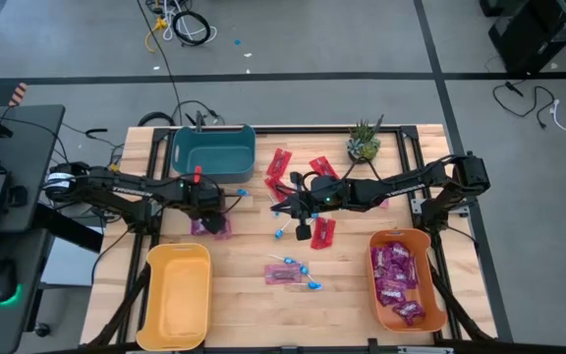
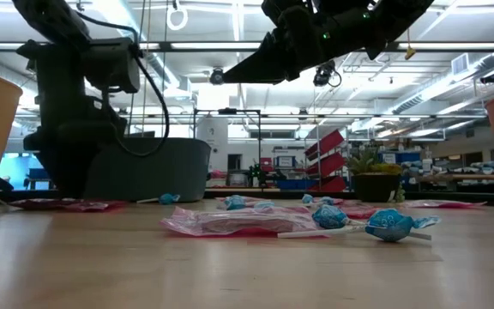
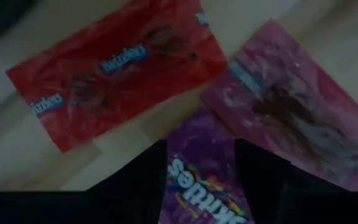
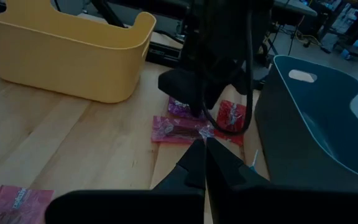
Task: Sort candy
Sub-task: Put the purple candy into the orange bin
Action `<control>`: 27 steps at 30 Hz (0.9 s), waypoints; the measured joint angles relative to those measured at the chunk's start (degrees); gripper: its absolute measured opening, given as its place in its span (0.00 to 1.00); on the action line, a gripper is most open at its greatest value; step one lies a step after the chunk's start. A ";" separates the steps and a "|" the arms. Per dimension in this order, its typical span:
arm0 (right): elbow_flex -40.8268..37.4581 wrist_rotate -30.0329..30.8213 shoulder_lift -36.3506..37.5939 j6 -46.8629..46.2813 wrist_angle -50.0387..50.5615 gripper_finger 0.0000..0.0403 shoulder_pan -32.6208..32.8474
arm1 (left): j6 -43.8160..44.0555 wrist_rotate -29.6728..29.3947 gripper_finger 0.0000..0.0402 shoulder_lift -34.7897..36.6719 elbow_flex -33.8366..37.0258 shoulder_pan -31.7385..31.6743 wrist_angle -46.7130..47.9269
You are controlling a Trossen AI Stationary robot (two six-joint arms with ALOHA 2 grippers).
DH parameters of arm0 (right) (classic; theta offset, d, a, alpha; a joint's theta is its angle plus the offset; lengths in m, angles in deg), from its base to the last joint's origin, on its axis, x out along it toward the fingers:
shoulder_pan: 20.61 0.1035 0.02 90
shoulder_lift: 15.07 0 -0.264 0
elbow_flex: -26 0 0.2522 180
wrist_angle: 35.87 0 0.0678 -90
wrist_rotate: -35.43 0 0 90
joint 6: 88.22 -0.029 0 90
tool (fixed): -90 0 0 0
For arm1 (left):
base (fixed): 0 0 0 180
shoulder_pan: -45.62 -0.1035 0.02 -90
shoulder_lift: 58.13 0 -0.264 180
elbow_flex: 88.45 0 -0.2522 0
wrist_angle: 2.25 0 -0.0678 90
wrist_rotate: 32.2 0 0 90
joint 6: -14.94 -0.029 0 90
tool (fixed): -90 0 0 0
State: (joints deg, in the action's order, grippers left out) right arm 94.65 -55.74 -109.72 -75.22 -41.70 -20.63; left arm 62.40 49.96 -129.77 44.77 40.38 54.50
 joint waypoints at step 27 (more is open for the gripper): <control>0.00 0.00 0.00 0.00 -0.04 0.00 0.00 | 2.30 -3.52 0.12 0.13 5.05 0.00 -3.81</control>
State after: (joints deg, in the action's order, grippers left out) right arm 94.65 -55.74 -109.72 -75.22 -41.75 -20.63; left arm 64.70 46.44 -129.64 49.82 40.38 50.69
